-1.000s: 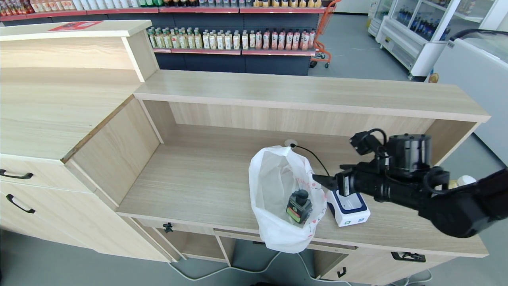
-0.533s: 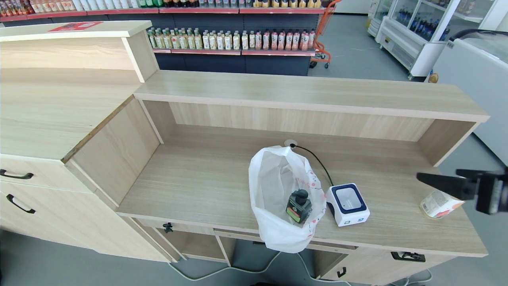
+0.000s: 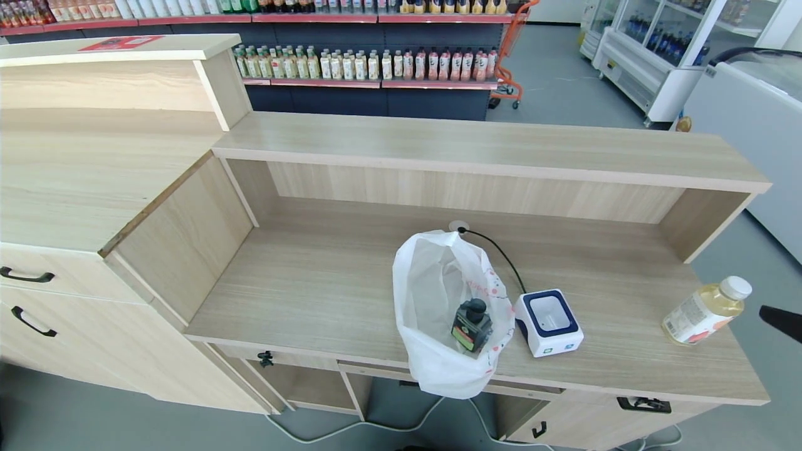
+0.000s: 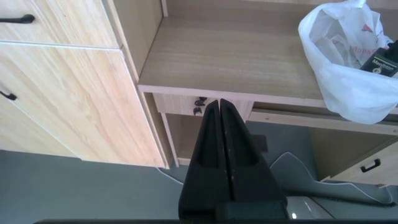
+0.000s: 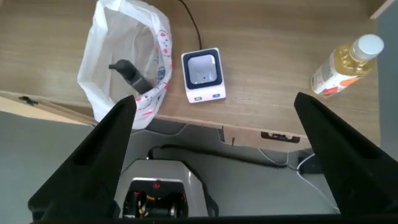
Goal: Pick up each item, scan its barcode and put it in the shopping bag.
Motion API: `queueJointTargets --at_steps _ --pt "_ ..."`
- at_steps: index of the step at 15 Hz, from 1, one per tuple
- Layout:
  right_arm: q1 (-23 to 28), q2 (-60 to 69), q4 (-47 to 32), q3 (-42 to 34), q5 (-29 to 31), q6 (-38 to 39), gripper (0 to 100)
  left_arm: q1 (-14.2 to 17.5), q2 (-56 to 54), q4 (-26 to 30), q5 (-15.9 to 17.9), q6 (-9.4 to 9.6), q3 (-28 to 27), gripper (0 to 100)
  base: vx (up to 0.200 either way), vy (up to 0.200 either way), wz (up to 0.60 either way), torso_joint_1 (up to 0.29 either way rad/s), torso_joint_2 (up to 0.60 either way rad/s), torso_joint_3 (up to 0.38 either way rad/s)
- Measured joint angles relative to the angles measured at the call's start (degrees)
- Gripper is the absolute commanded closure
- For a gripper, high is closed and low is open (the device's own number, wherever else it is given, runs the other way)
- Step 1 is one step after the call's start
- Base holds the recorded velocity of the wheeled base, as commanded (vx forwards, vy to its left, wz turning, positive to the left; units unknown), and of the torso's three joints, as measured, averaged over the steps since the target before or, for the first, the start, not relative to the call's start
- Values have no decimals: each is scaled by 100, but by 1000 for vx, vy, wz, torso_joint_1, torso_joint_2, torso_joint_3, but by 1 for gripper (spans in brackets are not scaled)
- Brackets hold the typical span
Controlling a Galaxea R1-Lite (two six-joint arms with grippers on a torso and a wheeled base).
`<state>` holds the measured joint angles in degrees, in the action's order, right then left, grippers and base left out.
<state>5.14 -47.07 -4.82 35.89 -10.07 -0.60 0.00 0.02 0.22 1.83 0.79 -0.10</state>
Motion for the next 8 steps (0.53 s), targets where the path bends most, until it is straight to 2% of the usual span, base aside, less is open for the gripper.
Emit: queueJointTargets --at_steps 3,8 --pt "373 -224 48 18 -7 -115 0 0 0 2 -5 10 0 100 0 -200 0 12 -1 6" --pt "458 -447 101 33 -9 -129 0 0 0 5 -6 10 -4 100 0 -200 0 0 0 1"
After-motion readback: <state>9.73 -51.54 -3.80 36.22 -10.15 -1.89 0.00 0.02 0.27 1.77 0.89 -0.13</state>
